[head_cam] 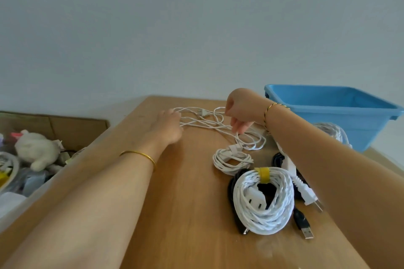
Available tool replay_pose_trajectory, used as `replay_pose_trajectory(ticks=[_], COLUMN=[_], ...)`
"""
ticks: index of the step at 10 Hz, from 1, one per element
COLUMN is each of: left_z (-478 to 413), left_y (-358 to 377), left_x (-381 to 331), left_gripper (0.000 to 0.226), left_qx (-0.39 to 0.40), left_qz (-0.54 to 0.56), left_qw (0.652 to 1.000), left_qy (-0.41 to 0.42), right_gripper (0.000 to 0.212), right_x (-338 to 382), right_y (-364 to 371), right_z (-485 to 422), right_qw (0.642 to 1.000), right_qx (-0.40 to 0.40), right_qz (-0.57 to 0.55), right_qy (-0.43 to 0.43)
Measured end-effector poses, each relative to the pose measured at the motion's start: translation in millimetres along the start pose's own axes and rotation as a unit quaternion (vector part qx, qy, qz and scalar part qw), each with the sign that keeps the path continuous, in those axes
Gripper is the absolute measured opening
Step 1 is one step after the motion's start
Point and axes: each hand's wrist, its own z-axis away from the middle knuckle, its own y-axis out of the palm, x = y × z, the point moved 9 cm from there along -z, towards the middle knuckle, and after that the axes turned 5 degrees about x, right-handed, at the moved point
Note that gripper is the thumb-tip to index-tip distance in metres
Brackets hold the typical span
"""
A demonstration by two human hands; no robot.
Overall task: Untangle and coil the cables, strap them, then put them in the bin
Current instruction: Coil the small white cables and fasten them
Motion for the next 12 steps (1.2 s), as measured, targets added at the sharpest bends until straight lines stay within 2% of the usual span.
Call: replay_pose_trajectory(ticks=[1,3,4,5,6,7,8,9,10,11,12], left_z=[-10.4,-16.6,-3.6,-0.4,10.9,26.4,37.8,47.3,56.5,64.9,66.4], left_y=[22.2,10.4,0.7,-2.1,-9.0,-22.8,-38.9,-45.6,-46.9,-37.2,-60.4], left_x=[-1.8,2.9,11.4,15.0,22.7,26.6,32.7,49.5,71.7,79.0,65.8], left_gripper=[0.046,0.030,0.025,0.032,0.030,0.024,0.023,0.018,0.019,0.024,0.019], left_qx=[0.062,-0.005,-0.011,0.023,0.076,0.100,0.101,0.070,0.031,0.103,0.081], left_qz=[-0.061,-0.095,-0.035,0.179,0.403,0.532,0.587,0.617,0.576,0.446,0.241], left_qw=[0.996,0.995,0.999,0.984,0.912,0.840,0.802,0.779,0.807,0.877,0.961], left_qy=[0.002,-0.014,-0.028,0.000,-0.018,-0.031,-0.040,-0.084,-0.128,-0.147,-0.106], right_gripper=[0.024,0.026,0.026,0.030,0.043,0.049,0.038,0.017,0.014,0.015,0.018], right_x=[-8.2,-31.9,-33.1,-23.4,3.0,40.1,62.5,65.3,58.8,54.5,63.8], right_y=[-6.5,-14.3,-11.5,-2.0,19.1,46.5,56.4,45.2,17.5,-19.5,-40.0], right_z=[1.7,-5.9,-12.4,-19.5,-24.0,-27.1,-26.8,-22.7,-13.1,7.3,32.0], right_qw=[0.999,0.996,0.994,0.995,0.992,0.988,0.984,0.982,0.972,0.950,0.933], right_qx=[-0.012,-0.046,-0.071,-0.081,-0.069,-0.033,-0.051,-0.106,-0.184,-0.274,-0.297], right_qz=[-0.035,-0.081,-0.078,-0.056,-0.074,-0.044,-0.014,0.001,0.017,-0.006,-0.011], right_qy=[-0.007,0.014,0.010,-0.016,-0.073,-0.144,-0.169,-0.158,-0.143,-0.153,-0.203])
